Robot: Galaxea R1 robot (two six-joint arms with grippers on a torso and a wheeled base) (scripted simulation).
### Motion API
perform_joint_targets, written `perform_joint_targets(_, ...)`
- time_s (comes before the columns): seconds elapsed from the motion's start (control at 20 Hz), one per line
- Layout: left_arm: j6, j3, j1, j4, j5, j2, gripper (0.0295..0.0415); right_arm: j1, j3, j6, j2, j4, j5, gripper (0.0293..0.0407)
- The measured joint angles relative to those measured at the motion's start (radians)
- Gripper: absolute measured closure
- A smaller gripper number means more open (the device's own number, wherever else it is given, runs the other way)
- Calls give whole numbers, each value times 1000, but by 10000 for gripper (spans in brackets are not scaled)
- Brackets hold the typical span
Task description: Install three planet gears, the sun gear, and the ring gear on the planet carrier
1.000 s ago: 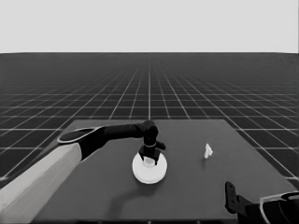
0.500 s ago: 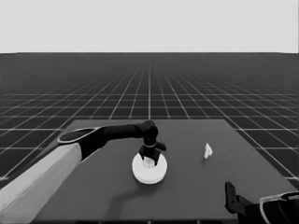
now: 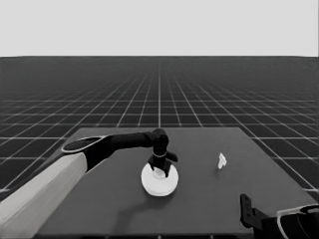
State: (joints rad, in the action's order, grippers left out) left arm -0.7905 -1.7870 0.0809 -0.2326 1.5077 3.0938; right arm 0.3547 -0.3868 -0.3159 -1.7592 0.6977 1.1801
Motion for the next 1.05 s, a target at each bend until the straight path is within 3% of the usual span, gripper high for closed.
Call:
perform_joint_targets(0.3,1,0,0,0,0,0,326,0,0,0,0,0,0,315)
perform_joint_targets(0.45,-443,49,-89,72,22,-13,325,0,0,0,0,0,0,315)
perform_joint_targets(0.8,-552,54,-111,90,29,-12,326,0,0,0,0,0,0,315)
perform_joint_targets(0.85,-70,504,-196,22,-317,-279,302,-315,-288,-214,-127,-484,75,307)
perform_joint_targets(0.9,403,862,-291,-19,-530,-678,297,-456,-638,-294,-277,-638,168,308)
perform_joint_targets(0.95,707,1067,-347,-43,-653,-963,310,-479,-899,-323,-400,-661,239,311)
perform_joint_targets(1.05,991,1265,-397,-66,-770,-1214,323,-482,-1211,-315,-551,-663,307,314)
